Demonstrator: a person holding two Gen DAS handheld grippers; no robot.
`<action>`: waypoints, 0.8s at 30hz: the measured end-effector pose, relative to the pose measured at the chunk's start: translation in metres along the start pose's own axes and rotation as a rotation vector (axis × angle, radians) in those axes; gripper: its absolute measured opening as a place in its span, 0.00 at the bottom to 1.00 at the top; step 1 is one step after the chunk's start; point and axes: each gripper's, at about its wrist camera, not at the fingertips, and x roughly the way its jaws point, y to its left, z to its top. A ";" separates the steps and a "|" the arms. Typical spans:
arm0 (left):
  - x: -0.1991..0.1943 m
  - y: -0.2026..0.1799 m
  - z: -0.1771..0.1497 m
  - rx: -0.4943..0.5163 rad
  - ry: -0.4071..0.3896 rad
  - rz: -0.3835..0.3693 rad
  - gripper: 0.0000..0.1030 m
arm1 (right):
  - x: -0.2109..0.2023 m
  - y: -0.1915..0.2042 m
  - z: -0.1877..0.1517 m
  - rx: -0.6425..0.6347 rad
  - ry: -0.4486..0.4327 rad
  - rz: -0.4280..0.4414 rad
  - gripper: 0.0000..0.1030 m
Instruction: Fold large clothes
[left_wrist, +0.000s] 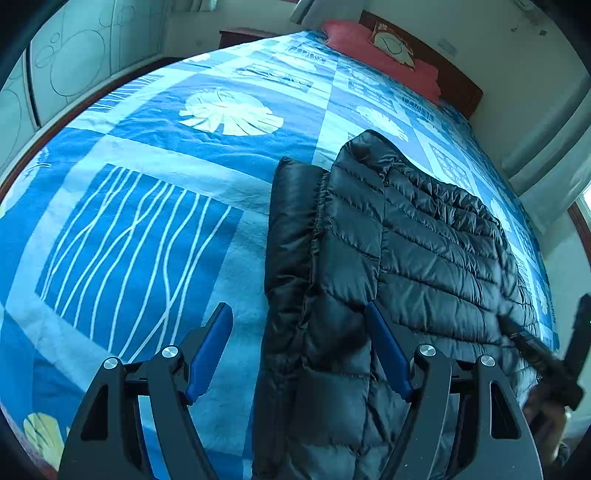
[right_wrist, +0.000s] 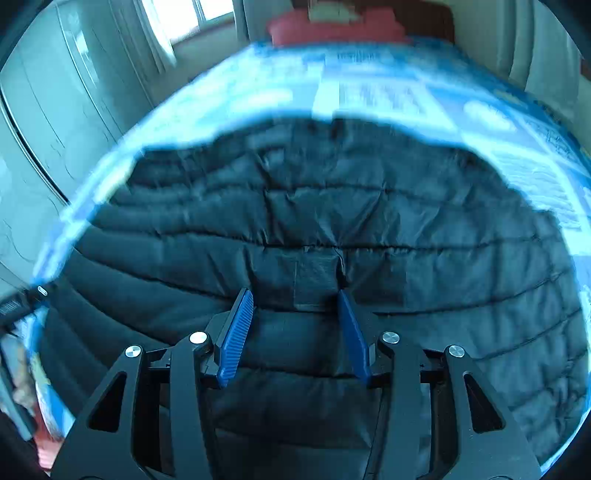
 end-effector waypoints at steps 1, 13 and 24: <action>0.002 0.000 0.001 0.000 0.003 -0.002 0.71 | 0.003 0.001 -0.001 -0.003 0.001 -0.006 0.47; 0.026 0.001 0.017 -0.011 0.086 -0.043 0.74 | 0.014 0.005 -0.006 -0.019 -0.002 -0.029 0.48; 0.045 -0.008 0.019 0.036 0.155 -0.079 0.79 | 0.013 0.006 -0.009 -0.023 -0.019 -0.031 0.48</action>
